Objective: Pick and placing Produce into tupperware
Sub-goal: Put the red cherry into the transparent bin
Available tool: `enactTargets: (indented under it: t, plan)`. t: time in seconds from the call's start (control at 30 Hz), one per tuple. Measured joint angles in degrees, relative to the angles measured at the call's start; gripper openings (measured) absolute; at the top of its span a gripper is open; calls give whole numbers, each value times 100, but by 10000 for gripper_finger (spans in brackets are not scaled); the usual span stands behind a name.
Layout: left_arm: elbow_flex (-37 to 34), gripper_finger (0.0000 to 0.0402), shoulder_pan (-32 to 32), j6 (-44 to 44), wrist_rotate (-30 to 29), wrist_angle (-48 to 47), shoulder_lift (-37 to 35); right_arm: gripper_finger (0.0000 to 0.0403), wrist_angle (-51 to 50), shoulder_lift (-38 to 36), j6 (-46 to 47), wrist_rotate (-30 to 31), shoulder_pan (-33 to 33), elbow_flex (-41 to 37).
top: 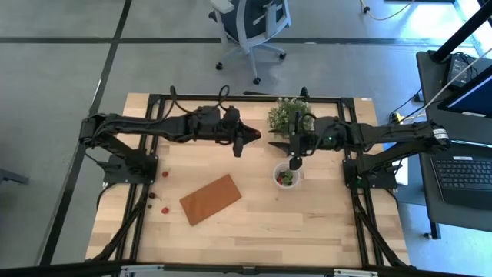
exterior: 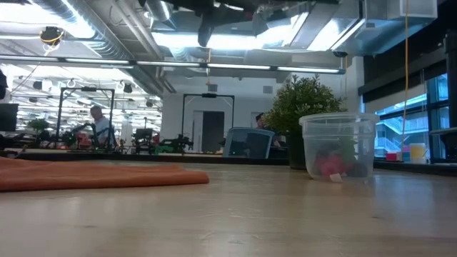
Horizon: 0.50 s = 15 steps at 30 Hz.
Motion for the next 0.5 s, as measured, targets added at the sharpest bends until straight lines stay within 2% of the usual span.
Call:
enactTargets:
  t: [0.23,0.5]
  plan:
    - [0,87,-63,-816,-5,594,0,171,174,30,-123,25,129,0]
    - [-2,88,-179,-980,-18,1070,-11,171,840,182,-123,27,190,-2]
